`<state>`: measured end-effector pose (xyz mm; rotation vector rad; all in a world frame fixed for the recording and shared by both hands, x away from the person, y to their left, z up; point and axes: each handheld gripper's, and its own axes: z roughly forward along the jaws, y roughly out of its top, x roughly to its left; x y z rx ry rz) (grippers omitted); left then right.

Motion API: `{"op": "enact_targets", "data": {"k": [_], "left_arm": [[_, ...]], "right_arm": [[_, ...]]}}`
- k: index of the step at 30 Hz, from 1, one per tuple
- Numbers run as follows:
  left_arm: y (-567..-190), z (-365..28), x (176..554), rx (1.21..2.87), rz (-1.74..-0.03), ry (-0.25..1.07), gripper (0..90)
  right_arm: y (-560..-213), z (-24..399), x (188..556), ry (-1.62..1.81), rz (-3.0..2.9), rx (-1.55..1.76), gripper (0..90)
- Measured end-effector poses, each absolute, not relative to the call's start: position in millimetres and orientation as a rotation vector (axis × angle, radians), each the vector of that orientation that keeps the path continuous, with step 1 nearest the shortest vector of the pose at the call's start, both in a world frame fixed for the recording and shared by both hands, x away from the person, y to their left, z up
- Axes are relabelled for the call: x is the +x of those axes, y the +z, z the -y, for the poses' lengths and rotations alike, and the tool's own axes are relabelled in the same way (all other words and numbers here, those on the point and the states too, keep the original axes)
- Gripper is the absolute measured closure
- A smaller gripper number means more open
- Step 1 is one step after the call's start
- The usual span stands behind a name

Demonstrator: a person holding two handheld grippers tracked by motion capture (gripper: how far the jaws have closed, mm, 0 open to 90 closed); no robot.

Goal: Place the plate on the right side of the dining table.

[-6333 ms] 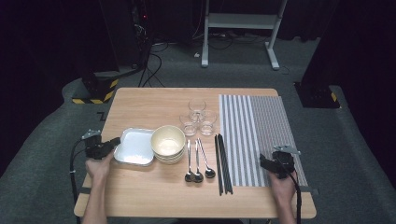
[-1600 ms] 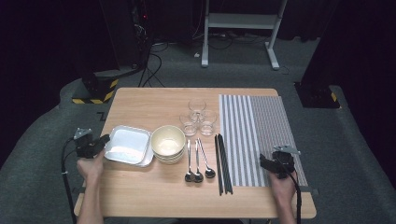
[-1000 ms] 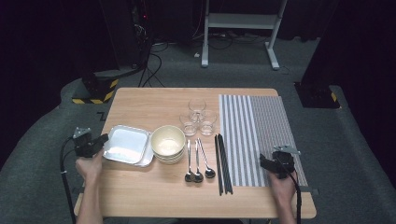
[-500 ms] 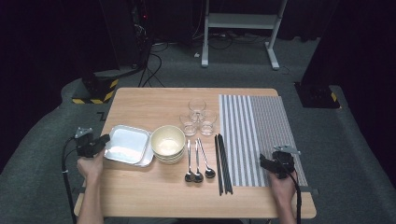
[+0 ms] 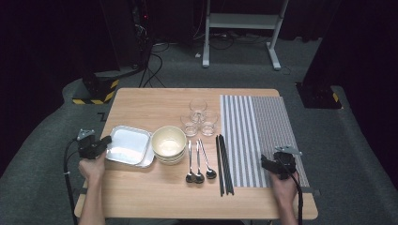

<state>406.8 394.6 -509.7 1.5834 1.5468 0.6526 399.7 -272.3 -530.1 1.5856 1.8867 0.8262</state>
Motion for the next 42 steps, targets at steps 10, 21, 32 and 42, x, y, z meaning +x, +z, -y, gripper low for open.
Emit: {"op": "enact_targets", "data": {"k": [10, 21, 32, 42], "left_arm": [[-510.4, -394.4, 407.0, 1.573, -1.544, 0.645, 87.2], [-509.7, -395.7, 406.4, 1.546, -1.533, 0.633, 88.3], [-499.5, -393.2, 408.3, 1.564, -1.52, 0.634, 88.8], [-486.3, -395.7, 408.2, 1.541, -1.507, 0.637, 88.8]], "right_arm": [[-530.2, 272.3, 399.7, 0.827, -1.887, 1.586, 25.0], [-530.1, 272.3, 399.7, 0.827, -1.886, 1.587, 25.0], [-529.9, 270.6, 399.0, 0.825, -1.894, 1.568, 26.4], [-530.1, 271.7, 399.7, 0.829, -1.892, 1.578, 25.3]]}}
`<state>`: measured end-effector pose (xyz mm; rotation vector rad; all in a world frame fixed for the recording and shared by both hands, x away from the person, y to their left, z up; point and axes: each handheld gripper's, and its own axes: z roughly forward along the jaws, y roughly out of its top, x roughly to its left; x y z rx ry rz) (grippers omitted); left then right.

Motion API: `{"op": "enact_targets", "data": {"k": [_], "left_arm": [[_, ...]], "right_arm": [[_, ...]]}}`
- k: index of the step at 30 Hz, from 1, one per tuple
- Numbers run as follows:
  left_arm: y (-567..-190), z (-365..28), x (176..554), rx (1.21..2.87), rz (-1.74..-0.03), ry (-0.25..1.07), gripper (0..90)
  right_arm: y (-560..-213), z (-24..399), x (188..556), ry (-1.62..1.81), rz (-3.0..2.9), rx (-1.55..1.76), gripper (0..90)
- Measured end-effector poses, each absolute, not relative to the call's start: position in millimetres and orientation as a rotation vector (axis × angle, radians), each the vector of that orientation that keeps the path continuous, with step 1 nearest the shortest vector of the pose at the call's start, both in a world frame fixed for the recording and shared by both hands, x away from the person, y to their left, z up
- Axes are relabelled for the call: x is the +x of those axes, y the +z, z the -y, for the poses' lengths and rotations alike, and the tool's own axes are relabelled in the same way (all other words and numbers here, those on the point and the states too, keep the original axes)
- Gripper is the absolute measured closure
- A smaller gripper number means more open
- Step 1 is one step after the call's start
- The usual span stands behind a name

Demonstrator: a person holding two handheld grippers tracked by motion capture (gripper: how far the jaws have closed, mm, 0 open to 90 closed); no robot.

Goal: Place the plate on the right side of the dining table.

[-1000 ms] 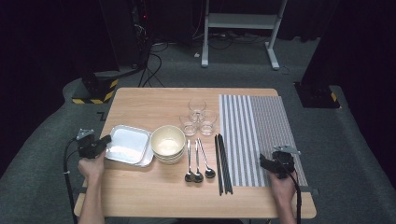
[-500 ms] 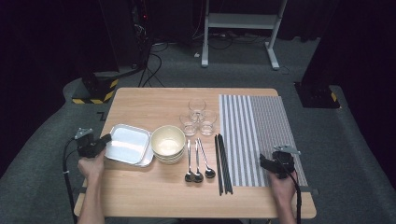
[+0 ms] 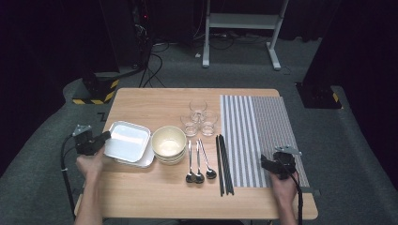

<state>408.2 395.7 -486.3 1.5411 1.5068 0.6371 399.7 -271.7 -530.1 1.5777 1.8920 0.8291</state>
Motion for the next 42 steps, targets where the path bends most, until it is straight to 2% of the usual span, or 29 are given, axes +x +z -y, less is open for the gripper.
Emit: {"op": "enact_targets", "data": {"k": [19, 42], "left_arm": [[-469.5, -393.4, 422.5, 1.545, -1.55, 0.596, 88.8], [-449.6, -398.9, 412.8, 1.497, -1.538, 0.559, 88.8]], "right_arm": [[-530.2, 271.8, 400.1, 0.83, -1.894, 1.58, 24.3], [-530.1, 271.6, 399.8, 0.83, -1.896, 1.579, 24.0]]}}
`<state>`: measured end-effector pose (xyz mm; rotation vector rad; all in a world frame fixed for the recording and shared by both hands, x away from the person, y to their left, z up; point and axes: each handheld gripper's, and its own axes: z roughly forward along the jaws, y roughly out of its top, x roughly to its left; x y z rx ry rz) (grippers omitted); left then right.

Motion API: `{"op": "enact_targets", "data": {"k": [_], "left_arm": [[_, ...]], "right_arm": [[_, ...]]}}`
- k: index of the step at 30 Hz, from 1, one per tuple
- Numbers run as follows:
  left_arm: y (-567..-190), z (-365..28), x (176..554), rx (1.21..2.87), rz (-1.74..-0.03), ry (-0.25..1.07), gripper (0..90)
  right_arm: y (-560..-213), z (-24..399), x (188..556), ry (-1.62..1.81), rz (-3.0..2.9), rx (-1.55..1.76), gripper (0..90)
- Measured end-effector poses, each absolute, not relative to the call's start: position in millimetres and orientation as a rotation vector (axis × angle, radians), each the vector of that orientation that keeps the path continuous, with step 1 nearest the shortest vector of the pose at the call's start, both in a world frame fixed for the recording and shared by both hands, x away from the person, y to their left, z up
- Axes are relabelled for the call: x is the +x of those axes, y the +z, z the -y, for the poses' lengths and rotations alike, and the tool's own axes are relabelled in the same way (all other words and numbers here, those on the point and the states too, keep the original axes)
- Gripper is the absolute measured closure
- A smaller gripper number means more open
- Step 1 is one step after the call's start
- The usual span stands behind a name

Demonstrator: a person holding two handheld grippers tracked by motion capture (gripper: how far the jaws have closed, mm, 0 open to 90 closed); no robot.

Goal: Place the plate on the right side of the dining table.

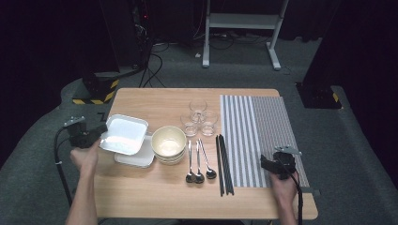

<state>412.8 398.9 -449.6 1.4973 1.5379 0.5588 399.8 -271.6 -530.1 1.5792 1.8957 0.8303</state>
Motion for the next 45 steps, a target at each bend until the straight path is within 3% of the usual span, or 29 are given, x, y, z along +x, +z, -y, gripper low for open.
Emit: {"op": "enact_targets", "data": {"k": [45], "left_arm": [[-432.6, -379.4, 416.3, 1.501, -1.508, 0.51, 88.8]], "right_arm": [[-530.2, 271.8, 400.1, 0.83, -1.895, 1.58, 24.1]]}}
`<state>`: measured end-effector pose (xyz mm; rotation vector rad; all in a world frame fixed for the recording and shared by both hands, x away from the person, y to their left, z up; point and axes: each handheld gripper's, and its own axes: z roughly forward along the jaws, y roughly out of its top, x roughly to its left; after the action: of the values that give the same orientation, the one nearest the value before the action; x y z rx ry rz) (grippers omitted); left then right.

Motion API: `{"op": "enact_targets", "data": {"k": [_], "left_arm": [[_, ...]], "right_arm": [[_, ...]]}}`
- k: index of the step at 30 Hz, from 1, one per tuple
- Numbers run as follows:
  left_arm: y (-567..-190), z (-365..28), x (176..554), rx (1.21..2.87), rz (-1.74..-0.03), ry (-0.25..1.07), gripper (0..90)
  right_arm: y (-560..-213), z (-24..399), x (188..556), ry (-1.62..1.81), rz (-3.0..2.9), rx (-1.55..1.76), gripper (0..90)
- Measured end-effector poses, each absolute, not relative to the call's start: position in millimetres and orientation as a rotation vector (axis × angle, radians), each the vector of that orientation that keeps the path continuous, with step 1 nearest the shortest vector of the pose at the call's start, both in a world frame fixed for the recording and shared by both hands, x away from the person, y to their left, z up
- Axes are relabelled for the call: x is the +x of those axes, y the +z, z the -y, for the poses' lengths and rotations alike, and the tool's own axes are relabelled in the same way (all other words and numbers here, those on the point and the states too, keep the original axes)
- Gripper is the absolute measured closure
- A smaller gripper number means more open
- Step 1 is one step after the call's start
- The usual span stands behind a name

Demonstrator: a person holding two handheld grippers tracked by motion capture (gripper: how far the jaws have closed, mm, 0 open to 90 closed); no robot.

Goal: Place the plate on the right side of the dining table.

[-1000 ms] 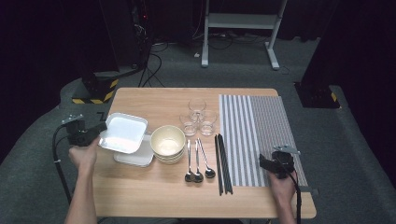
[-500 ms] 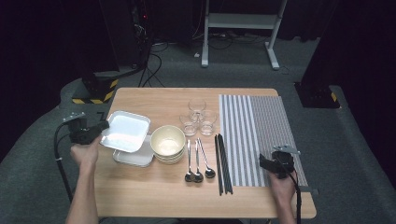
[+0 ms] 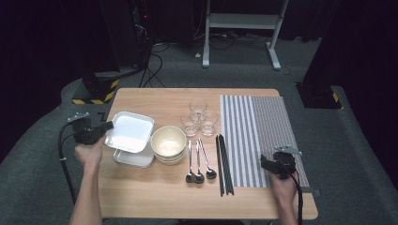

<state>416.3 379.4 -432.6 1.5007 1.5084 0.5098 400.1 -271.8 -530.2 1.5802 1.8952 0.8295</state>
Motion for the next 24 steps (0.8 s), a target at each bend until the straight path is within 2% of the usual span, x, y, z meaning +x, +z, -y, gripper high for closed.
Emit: {"op": "enact_targets", "data": {"k": [12, 24], "left_arm": [[-423.0, -376.5, 412.6, 1.463, -1.461, 0.523, 88.7], [-413.4, -370.4, 416.0, 1.493, -1.45, 0.508, 88.7]], "right_arm": [[-530.2, 271.5, 399.9, 0.828, -1.897, 1.575, 24.2], [-530.2, 271.7, 399.8, 0.828, -1.898, 1.573, 24.3]]}}
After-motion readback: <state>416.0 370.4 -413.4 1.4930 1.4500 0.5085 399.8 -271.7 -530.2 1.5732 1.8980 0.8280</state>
